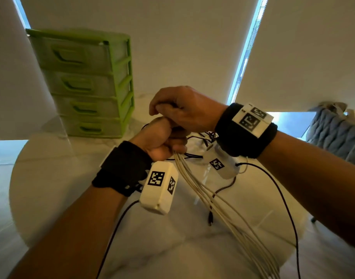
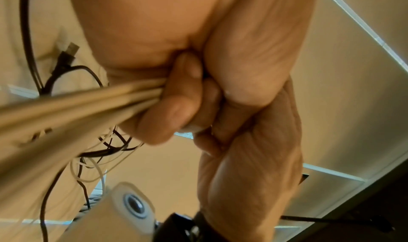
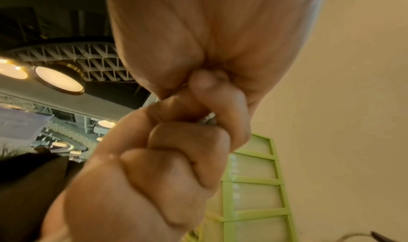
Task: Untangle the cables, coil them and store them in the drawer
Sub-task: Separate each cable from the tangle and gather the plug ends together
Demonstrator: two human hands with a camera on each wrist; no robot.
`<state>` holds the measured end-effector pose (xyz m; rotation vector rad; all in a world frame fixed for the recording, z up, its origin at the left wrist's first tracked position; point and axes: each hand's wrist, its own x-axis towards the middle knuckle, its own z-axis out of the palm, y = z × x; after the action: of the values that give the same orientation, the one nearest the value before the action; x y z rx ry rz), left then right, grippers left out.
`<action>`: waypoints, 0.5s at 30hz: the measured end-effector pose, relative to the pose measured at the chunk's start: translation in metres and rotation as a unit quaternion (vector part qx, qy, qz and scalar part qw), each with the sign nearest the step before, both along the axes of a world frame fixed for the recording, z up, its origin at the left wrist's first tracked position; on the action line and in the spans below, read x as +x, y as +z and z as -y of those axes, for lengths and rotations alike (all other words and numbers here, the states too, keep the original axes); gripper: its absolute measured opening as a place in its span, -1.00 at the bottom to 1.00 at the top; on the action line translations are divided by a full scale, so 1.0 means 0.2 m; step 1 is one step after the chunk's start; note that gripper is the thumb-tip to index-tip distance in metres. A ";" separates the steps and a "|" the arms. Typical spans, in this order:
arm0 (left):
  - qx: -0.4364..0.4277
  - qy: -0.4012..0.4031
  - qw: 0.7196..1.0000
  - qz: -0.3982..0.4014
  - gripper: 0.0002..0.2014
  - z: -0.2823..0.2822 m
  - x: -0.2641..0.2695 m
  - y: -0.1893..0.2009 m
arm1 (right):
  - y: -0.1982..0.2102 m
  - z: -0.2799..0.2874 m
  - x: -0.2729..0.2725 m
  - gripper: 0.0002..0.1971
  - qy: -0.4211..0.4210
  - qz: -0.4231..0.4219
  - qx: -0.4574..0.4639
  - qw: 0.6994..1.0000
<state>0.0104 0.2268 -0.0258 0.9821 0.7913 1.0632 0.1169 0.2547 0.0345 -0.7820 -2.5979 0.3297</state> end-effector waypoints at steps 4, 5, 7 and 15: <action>-0.020 0.009 1.000 0.003 -0.64 -0.02 -0.02 -0.02 | -0.04 0.00 -0.02 -0.60 -0.030 -0.010 -0.003 0.999; -0.022 0.013 1.000 0.006 -0.64 -0.02 -0.01 -0.02 | -0.04 0.00 -0.02 -0.57 -0.032 -0.017 -0.004 0.999; -0.022 0.024 0.999 0.010 -0.63 -0.02 0.00 -0.02 | -0.05 0.00 -0.01 -0.54 -0.032 -0.043 0.001 0.999; -0.020 0.040 0.999 0.029 -0.64 -0.03 0.00 -0.04 | -0.04 -0.03 -0.02 -0.64 -0.069 0.027 0.023 0.997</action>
<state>0.0104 0.2327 -0.0330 0.8877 0.8077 1.1350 0.1125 0.2604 0.0258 -0.9617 -2.5748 0.2109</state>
